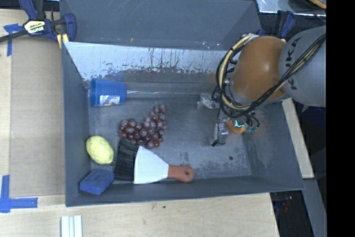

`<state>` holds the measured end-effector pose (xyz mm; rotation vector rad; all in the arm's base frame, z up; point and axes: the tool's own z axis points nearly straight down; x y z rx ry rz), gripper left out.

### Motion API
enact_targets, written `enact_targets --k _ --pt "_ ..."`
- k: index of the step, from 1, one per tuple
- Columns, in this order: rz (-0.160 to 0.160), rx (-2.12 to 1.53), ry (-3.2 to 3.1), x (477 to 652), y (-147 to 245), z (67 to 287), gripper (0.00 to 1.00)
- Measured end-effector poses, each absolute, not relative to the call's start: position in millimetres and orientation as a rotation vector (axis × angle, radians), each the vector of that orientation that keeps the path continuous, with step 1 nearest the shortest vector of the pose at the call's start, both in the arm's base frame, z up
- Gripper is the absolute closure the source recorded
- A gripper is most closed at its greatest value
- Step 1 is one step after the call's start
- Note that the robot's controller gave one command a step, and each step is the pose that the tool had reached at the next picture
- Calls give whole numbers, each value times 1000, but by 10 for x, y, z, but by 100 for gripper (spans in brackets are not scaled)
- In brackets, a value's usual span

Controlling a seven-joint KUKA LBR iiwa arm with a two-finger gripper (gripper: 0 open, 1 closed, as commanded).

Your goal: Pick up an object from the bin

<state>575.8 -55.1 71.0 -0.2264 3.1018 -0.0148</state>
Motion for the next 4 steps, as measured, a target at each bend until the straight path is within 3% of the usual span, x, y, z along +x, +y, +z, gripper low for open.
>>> enact_targets --k 1,2,3,4 --pt "-17 -269 3093 5605 -522 714 0" --pt "-20 -395 3075 5633 -205 873 0" --pt "-20 -395 3076 5632 -207 871 0" --pt "-18 -456 3065 5408 345 721 0"
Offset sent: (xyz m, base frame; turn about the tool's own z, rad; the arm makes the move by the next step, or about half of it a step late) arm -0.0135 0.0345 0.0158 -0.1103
